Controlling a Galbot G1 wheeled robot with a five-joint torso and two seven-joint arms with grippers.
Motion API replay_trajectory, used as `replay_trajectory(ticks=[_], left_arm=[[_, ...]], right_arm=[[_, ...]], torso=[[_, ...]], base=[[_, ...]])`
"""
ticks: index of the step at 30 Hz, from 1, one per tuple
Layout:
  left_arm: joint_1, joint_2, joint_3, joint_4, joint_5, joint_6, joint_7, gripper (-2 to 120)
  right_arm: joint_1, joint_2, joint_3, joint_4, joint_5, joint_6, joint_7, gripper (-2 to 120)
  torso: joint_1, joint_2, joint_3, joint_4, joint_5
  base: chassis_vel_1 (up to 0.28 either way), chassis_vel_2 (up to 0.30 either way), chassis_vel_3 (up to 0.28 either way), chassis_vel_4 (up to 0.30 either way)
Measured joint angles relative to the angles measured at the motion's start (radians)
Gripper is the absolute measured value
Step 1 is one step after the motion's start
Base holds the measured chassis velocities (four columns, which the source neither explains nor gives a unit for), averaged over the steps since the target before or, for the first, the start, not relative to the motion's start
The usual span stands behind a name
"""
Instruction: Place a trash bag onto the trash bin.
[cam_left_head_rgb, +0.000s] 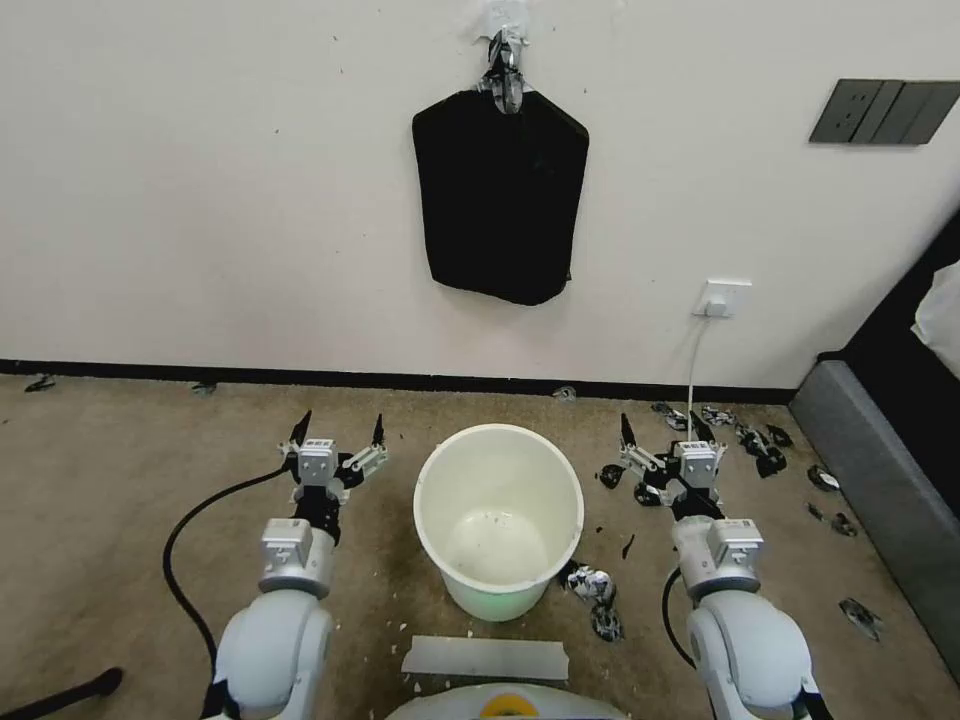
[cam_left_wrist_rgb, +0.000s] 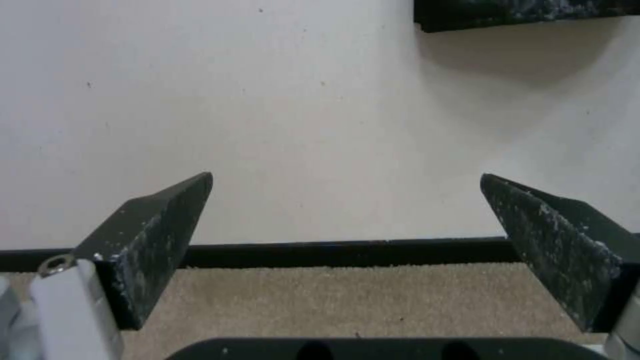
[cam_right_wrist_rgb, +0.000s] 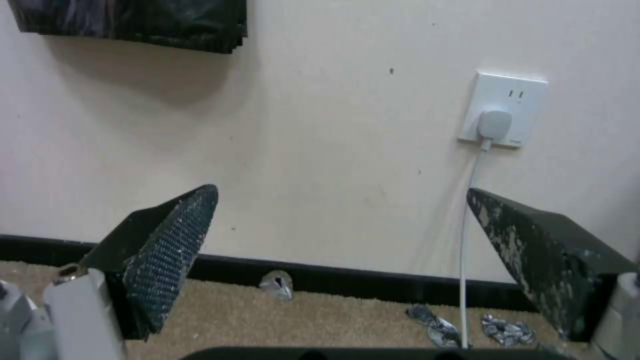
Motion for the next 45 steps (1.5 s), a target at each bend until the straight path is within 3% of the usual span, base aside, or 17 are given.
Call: replay_trajectory(ticks=[6,10,11,14,25,30,31,34,37,38,45], left_arm=[[0.036,-0.004,-0.021,-0.024,-0.015,-0.039,0.002,100],[0.17,-0.023,-0.106,-0.114,-0.076,-0.183,0.01,100],[0.17,-0.023,-0.106,-0.114,-0.076,-0.183,0.01,100],[0.279,-0.037,-0.174,-0.187,-0.127,-0.301,0.016,100],[0.314,-0.045,-0.16,-0.179,-0.204,-0.366,0.064,100],[0.291,-0.015,-0.133,-0.178,-0.206,-0.369,0.088,100],[0.267,0.002,-0.118,-0.173,-0.2,-0.36,0.09,100],[0.261,0.005,-0.115,-0.172,-0.184,-0.359,0.09,100],[0.264,-0.007,-0.115,-0.167,-0.167,-0.364,0.089,100],[0.264,-0.007,-0.115,-0.167,-0.167,-0.364,0.089,100],[0.268,-0.017,-0.137,-0.18,-0.163,-0.367,0.087,100]], right_arm=[[-0.021,-0.034,-0.014,0.041,0.003,0.0,0.02,100],[-0.105,-0.167,-0.07,0.206,0.025,-0.002,0.095,100],[-0.105,-0.167,-0.07,0.206,0.025,-0.002,0.095,100],[-0.12,-0.187,-0.11,0.225,0.04,-0.005,0.091,100],[-0.036,-0.204,-0.16,0.179,0.122,0.038,0.099,100],[0.102,-0.238,-0.189,0.161,0.196,0.066,0.085,100],[0.158,-0.258,-0.204,0.171,0.23,0.053,0.083,100],[0.248,-0.284,-0.254,0.171,0.266,0.006,0.094,100],[0.449,-0.317,-0.349,0.148,0.333,-0.094,0.154,100],[0.449,-0.317,-0.349,0.148,0.333,-0.094,0.154,100],[0.824,-0.309,-0.53,-0.001,0.432,-0.2,0.318,100]], torso=[[0.0,0.0,0.0,-0.0002,0.0002],[0.0,0.0,0.0,0.0,-0.0003],[0.0,0.0,0.0,0.0,-0.0003],[0.0,0.0,0.0,0.0001,0.0006],[0.0,0.0,0.0,0.0,-0.0003],[0.0,0.0,0.0,0.0003,0.0001],[0.0,0.0,0.0,-0.0007,-0.0003],[0.0,0.0,0.0,-0.0002,0.0003],[0.0,0.0,0.0,0.0001,0.0001],[0.0,0.0,0.0,0.0001,0.0001],[0.0,0.0,0.0,-0.0002,-0.0002]], base=[[0.0,0.0,0.0,0.0],[0.0,0.0,0.0,0.0],[0.0,0.0,0.0,0.0],[0.0,0.0,0.0,0.0],[0.0,0.0,0.0,0.0],[0.0,0.0,0.0,0.0],[0.0,0.0,0.0,0.0],[0.0,0.0,0.0,0.0],[0.0,0.0,0.0,0.0],[0.0,0.0,0.0,0.0],[0.0,0.0,0.0,0.0]])
